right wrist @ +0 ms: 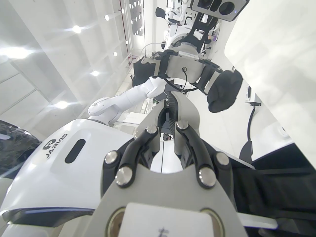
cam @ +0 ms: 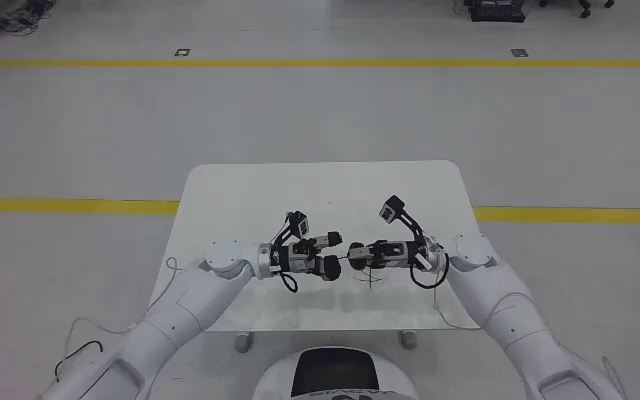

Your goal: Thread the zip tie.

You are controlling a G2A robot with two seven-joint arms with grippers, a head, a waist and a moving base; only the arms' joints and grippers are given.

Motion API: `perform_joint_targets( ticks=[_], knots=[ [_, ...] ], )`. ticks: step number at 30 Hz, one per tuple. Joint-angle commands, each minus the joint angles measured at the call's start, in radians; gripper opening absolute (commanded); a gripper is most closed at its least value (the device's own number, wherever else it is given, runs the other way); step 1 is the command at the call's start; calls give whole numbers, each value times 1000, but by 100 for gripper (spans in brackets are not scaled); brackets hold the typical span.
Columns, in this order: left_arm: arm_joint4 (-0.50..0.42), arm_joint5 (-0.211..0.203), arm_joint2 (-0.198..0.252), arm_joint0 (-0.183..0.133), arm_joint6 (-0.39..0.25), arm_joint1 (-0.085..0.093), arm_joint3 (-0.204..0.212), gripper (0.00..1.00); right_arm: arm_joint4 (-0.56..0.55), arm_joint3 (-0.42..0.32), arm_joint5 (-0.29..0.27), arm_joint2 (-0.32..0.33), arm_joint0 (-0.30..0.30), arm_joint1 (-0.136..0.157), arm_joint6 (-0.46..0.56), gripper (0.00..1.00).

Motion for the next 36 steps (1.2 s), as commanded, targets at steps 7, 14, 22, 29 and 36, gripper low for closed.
perform_joint_targets(
  ticks=[7, 14, 22, 29, 36],
  knots=[
    [-17, 0, -11, 4, -11, 0, 7, 100, 3, -2, -4, 2, -4, 4, -1, 0],
    [-33, 0, -17, 7, -19, -3, 11, 100, 7, -3, -11, 0, -5, 6, -2, 0],
    [-40, 3, -21, 8, -27, -5, 17, 100, 9, -7, -11, 4, -10, 8, -5, 0],
    [-39, 9, -19, 6, -34, -9, 26, 100, 9, -11, -11, 6, -12, 10, -2, 0],
    [-40, 12, -19, 4, -37, -11, 30, 100, 7, -12, -11, 1, -10, 10, 0, 0]
  ],
)
